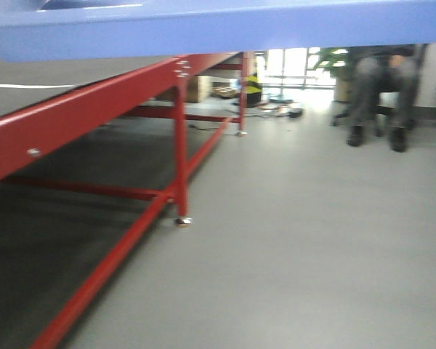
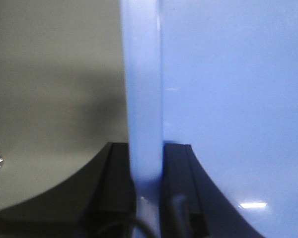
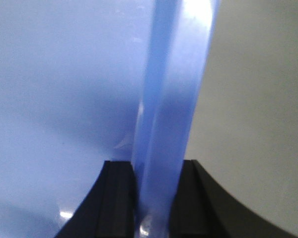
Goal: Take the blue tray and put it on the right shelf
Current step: 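Hold the tray raised while the base drives to the shelving rack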
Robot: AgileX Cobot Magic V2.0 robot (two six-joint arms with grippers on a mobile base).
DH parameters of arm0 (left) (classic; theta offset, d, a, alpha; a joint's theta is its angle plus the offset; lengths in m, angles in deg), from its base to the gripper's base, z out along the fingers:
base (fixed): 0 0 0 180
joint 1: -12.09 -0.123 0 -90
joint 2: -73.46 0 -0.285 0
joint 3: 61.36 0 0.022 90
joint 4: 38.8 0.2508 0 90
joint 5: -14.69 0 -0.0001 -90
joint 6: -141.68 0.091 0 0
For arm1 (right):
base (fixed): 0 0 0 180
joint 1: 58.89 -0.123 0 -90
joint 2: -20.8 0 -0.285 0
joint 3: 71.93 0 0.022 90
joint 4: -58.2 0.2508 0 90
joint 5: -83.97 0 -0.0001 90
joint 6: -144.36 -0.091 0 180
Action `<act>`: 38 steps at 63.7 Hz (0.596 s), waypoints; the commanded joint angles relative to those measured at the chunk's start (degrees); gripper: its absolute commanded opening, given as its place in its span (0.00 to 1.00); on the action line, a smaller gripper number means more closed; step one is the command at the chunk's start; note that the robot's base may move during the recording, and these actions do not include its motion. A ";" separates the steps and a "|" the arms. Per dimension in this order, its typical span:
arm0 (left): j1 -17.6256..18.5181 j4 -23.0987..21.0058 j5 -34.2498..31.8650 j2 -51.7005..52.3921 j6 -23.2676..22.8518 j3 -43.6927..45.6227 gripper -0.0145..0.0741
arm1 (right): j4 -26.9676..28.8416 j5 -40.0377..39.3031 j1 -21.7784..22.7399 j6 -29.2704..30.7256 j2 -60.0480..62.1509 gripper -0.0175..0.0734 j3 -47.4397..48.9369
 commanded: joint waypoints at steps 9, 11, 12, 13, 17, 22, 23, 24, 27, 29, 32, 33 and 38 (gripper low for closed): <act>0.29 -1.10 5.88 1.76 1.44 1.49 0.11 | -1.64 -0.81 0.00 1.48 1.88 0.25 1.39; 0.29 -1.10 5.88 1.76 1.44 1.49 0.11 | -1.64 -0.81 0.00 1.48 1.88 0.25 1.39; 0.29 -1.10 5.88 1.76 1.44 1.49 0.11 | -1.64 -0.81 0.00 1.48 1.88 0.25 1.39; 0.29 -1.10 5.88 1.76 1.44 1.49 0.11 | -1.64 -0.81 0.00 1.48 1.88 0.25 1.39; 0.29 -1.10 5.88 1.76 1.44 1.49 0.11 | -1.64 -0.67 0.00 1.48 1.88 0.25 1.39; 0.29 -1.10 5.88 1.76 1.44 1.49 0.11 | -1.64 -0.61 0.00 1.48 1.88 0.25 1.39; 0.29 -1.10 5.88 1.76 1.44 1.49 0.11 | -1.64 -0.61 0.00 1.48 1.88 0.25 1.39; 0.29 -1.10 5.88 1.76 1.44 1.49 0.11 | -1.64 -0.61 0.00 1.48 1.88 0.25 1.39; 0.29 -1.10 5.88 1.76 1.44 1.49 0.11 | -1.64 -0.61 0.00 1.48 1.88 0.25 1.39; 0.29 -1.10 5.88 1.76 1.44 1.49 0.11 | -1.64 -0.61 0.00 1.48 1.88 0.25 1.39; 0.29 -1.10 5.88 1.76 1.44 1.49 0.11 | -1.64 -0.61 0.00 1.48 1.88 0.25 1.39; 0.29 -1.10 5.88 1.76 1.44 1.49 0.11 | -1.64 -0.61 0.00 1.48 1.88 0.25 1.39; 0.29 -1.10 5.88 1.76 1.44 1.49 0.11 | -1.64 -0.61 0.00 1.48 1.88 0.25 1.39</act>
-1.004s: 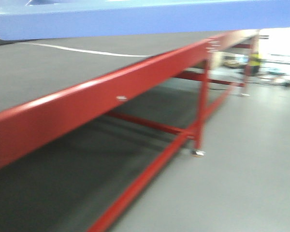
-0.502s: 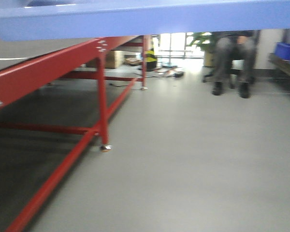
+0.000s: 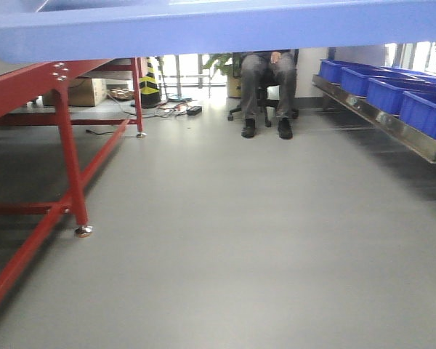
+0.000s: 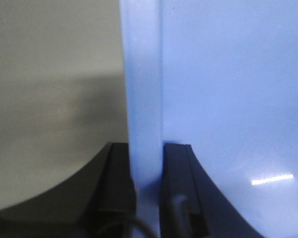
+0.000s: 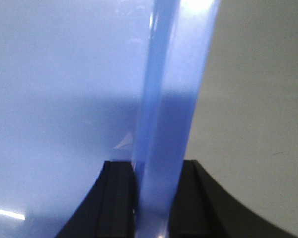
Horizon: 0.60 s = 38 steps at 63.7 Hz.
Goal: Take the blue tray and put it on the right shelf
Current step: 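Hold the tray raised while the base drives to the shelving rack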
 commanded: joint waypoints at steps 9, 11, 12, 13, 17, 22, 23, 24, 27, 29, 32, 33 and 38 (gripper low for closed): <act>0.29 -1.00 5.79 1.76 1.44 1.49 0.11 | -1.62 -0.61 0.00 1.48 1.82 0.25 1.39; 0.29 -1.00 5.79 1.76 1.44 1.49 0.11 | -1.62 -0.61 0.00 1.48 1.82 0.25 1.39; 0.29 -1.00 5.79 1.76 1.44 1.49 0.11 | -1.62 -0.61 0.00 1.48 1.82 0.25 1.39; 0.29 -1.00 5.79 1.76 1.44 1.49 0.11 | -1.62 -0.61 0.00 1.48 1.82 0.25 1.39; 0.29 -1.00 5.79 1.76 1.44 1.49 0.11 | -1.62 -0.61 0.00 1.48 1.82 0.25 1.39; 0.29 -1.00 5.79 1.76 1.44 1.49 0.11 | -1.62 -0.61 0.00 1.48 1.82 0.25 1.39; 0.29 -1.00 5.79 1.76 1.44 1.49 0.11 | -1.62 -0.61 0.00 1.48 1.82 0.25 1.39; 0.29 -1.00 5.79 1.76 1.44 1.49 0.11 | -1.62 -0.61 0.00 1.48 1.82 0.25 1.39; 0.29 -1.00 5.79 1.76 1.44 1.49 0.11 | -1.62 -0.61 0.00 1.48 1.82 0.25 1.39; 0.29 -1.00 5.79 1.76 1.44 1.49 0.11 | -1.62 -0.61 0.00 1.48 1.82 0.25 1.39; 0.29 -1.00 5.79 1.76 1.44 1.49 0.11 | -1.62 -0.61 0.00 1.48 1.82 0.25 1.39; 0.29 -1.00 5.79 1.76 1.44 1.49 0.11 | -1.62 -0.61 0.00 1.48 1.82 0.25 1.39; 0.29 -1.00 5.79 1.76 1.44 1.49 0.11 | -1.62 -0.61 0.00 1.48 1.82 0.25 1.39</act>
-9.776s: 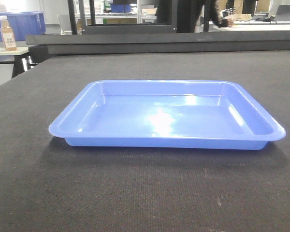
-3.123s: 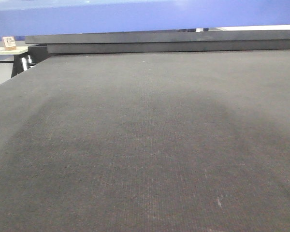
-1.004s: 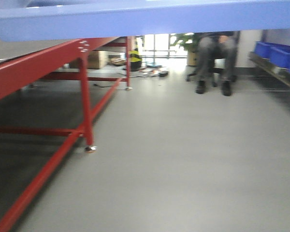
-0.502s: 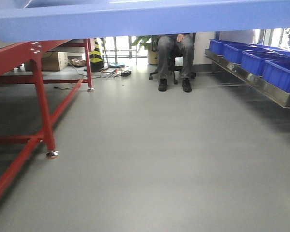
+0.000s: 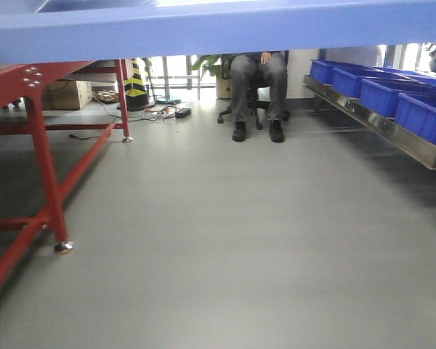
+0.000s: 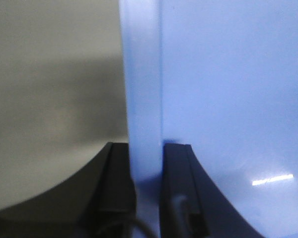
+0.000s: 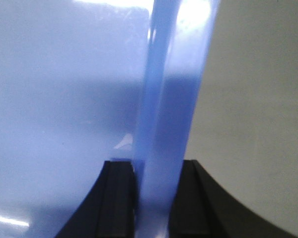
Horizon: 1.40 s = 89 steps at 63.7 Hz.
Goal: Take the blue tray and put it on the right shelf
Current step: 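Hold the tray raised while the base drives to the shelving rack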
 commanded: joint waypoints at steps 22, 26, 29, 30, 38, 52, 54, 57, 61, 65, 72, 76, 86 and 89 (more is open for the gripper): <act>0.29 -0.89 5.49 1.76 1.44 1.49 0.11 | -1.62 -0.67 0.00 1.48 1.82 0.25 1.48; 0.29 -0.89 5.49 1.76 1.44 1.49 0.11 | -1.62 -0.62 0.00 1.48 1.82 0.25 1.48; 0.29 -0.89 5.49 1.76 1.44 1.49 0.11 | -1.62 -0.62 0.00 1.48 1.82 0.25 1.48; 0.29 -0.89 5.49 1.76 1.44 1.49 0.11 | -1.62 -0.62 0.00 1.48 1.82 0.25 1.48; 0.29 -1.06 5.49 1.76 1.44 1.49 0.11 | -1.62 -0.67 0.00 1.48 1.82 0.25 1.48; 0.29 -1.06 5.49 1.76 1.44 1.49 0.11 | -1.62 -0.67 0.00 1.48 1.82 0.25 1.48; 0.29 -1.06 5.49 1.76 1.44 1.49 0.11 | -1.62 -0.67 0.00 1.48 1.82 0.25 1.48; 0.29 -1.06 5.49 1.76 1.44 1.49 0.11 | -1.62 -0.62 0.00 1.48 1.82 0.25 1.48; 0.29 -1.14 5.49 1.76 1.44 1.49 0.11 | -1.62 -0.68 0.00 1.48 1.82 0.25 1.48; 0.29 -1.47 5.49 1.76 1.44 1.49 0.11 | -1.62 -0.67 0.00 1.48 1.82 0.25 1.48; 0.29 -1.96 5.49 1.76 1.44 1.49 0.11 | -1.62 -0.72 0.00 1.48 1.82 0.25 1.48; 0.29 -2.24 5.49 1.76 1.44 1.49 0.11 | -1.62 -0.72 0.00 1.48 1.82 0.25 1.48; 0.29 -2.35 5.49 1.76 1.44 1.49 0.11 | -1.62 -0.85 0.00 1.48 1.82 0.25 1.48; 0.29 -2.35 5.49 1.76 1.44 1.49 0.11 | -1.62 -0.85 0.00 1.48 1.82 0.25 1.48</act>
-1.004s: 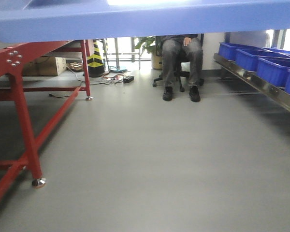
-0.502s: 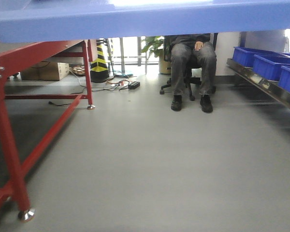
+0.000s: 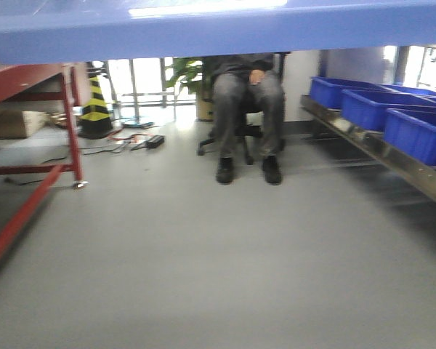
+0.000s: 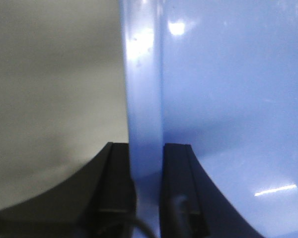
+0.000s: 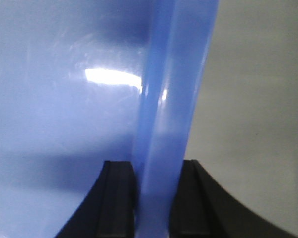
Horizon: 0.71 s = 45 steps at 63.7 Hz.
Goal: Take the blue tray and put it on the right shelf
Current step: 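Hold the tray raised while the base drives to the shelving rack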
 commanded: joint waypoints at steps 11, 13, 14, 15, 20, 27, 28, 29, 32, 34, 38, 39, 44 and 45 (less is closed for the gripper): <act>0.40 -2.22 5.26 1.76 1.44 1.53 0.11 | -1.62 -0.86 0.00 1.48 1.82 0.25 1.48; 0.40 -2.22 5.26 1.76 1.44 1.53 0.11 | -1.62 -0.86 0.00 1.48 1.82 0.25 1.48; 0.40 -2.22 5.26 1.76 1.44 1.53 0.11 | -1.62 -0.86 0.00 1.48 1.82 0.25 1.48; 0.40 -2.22 5.26 1.76 1.44 1.53 0.11 | -1.62 -0.86 0.00 1.48 1.82 0.25 1.48; 0.40 -2.22 5.26 1.76 1.44 1.53 0.11 | -1.62 -0.86 0.00 1.48 1.82 0.25 1.48; 0.40 -2.22 5.26 1.76 1.44 1.53 0.11 | -1.62 -0.86 0.00 1.48 1.82 0.25 1.48; 0.40 -2.22 5.26 1.76 1.44 1.53 0.11 | -1.62 -0.86 0.00 1.48 1.82 0.25 1.48; 0.40 -2.22 5.26 1.76 1.44 1.53 0.11 | -1.62 -0.86 0.00 1.48 1.82 0.25 1.48; 0.40 -2.22 5.26 1.76 1.44 1.53 0.11 | -1.62 -0.86 0.00 1.48 1.82 0.25 1.48; 0.40 -2.22 5.26 1.76 1.44 1.53 0.11 | -1.62 -0.86 0.00 1.48 1.82 0.25 1.48; 0.40 -2.22 5.26 1.76 1.44 1.53 0.11 | -1.62 -0.86 0.00 1.48 1.82 0.25 1.48; 0.40 -2.22 5.26 1.76 1.44 1.53 0.11 | -1.62 -0.86 0.00 1.48 1.82 0.25 1.48; 0.40 -2.22 5.26 1.76 1.44 1.53 0.11 | -1.62 -0.86 0.00 1.48 1.82 0.25 1.48; 0.40 -2.22 5.26 1.76 1.44 1.53 0.11 | -1.62 -0.86 0.00 1.48 1.82 0.25 1.48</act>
